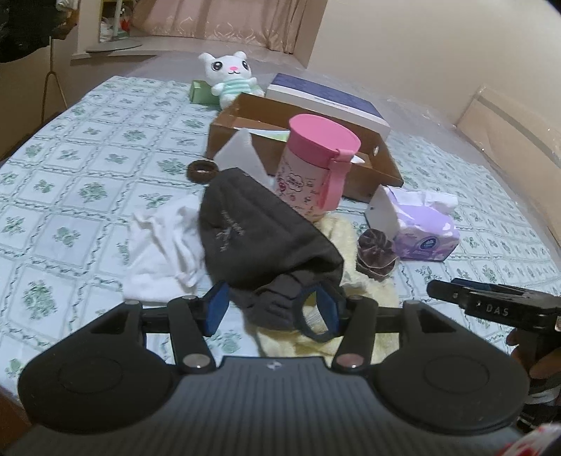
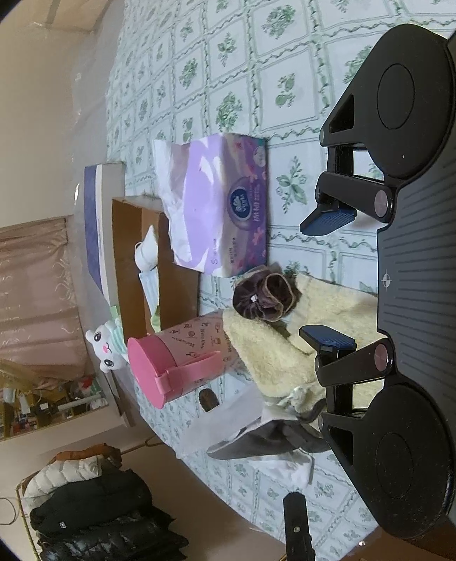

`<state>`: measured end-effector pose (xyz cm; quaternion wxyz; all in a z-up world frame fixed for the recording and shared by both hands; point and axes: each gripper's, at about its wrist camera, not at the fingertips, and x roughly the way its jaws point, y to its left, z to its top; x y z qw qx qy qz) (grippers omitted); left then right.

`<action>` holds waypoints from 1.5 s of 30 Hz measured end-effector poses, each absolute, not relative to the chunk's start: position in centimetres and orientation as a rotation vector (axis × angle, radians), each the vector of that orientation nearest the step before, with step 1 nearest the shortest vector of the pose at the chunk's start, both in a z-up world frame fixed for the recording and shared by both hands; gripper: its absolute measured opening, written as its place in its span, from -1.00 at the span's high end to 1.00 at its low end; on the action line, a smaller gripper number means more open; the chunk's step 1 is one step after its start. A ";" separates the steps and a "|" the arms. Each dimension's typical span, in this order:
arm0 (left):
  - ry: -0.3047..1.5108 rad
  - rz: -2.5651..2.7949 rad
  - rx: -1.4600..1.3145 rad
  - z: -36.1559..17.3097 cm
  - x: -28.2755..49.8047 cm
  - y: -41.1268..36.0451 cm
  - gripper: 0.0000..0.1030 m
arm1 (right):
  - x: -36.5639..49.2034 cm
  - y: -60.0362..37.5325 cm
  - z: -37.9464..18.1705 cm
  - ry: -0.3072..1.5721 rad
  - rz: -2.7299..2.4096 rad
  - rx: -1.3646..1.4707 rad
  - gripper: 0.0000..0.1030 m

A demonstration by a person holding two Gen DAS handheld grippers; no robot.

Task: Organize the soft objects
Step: 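Grasp the black pouch with the left tool while the right tool grasps the purple scrunchie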

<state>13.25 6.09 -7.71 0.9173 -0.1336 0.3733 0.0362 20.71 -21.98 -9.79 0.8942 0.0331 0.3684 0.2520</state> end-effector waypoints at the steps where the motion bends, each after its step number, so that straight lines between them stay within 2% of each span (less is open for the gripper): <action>1: 0.769 0.070 -0.271 -7.8 13.6 5.8 -0.01 | 20.9 -21.8 -9.8 0.762 0.524 0.065 -0.12; 5: 0.770 0.043 -0.270 -8.0 15.2 4.7 -0.12 | 21.6 -21.3 -10.3 0.764 0.524 0.055 -0.12; 10: 0.782 0.018 -0.258 -8.6 17.2 3.1 -0.13 | 22.5 -21.2 -10.8 0.766 0.519 0.053 -0.12; 12: 0.796 0.023 -0.254 -9.0 18.0 2.5 -0.23 | 22.8 -21.2 -10.9 0.766 0.516 0.055 -0.12; 19: 0.823 0.105 -0.164 -10.7 20.1 1.1 -0.23 | 23.8 -21.0 -11.5 0.770 0.510 0.068 -0.12; 23: 0.810 0.123 -0.150 -10.9 19.8 1.9 -0.10 | 24.1 -20.9 -12.0 0.780 0.513 0.073 -0.12; 26: 0.802 0.131 -0.169 -10.7 19.2 2.9 0.17 | 24.3 -20.8 -12.4 0.788 0.516 0.076 -0.12; 29: 0.794 0.145 -0.185 -10.5 18.3 4.1 0.34 | 24.4 -20.6 -12.7 0.794 0.522 0.079 -0.12; 31: 0.788 0.151 -0.196 -10.3 17.6 4.9 0.35 | 24.4 -20.5 -12.8 0.796 0.526 0.081 -0.12; 35: 0.789 0.185 -0.207 -10.2 16.5 6.1 0.33 | 24.5 -20.3 -13.0 0.802 0.532 0.082 -0.12; 41: 0.771 0.229 -0.244 -10.3 15.7 8.0 -0.04 | 24.5 -20.1 -13.3 0.808 0.536 0.083 -0.12; 45: 0.757 0.228 -0.254 -10.2 16.2 8.5 -0.05 | 24.6 -19.9 -13.3 0.805 0.541 0.075 -0.12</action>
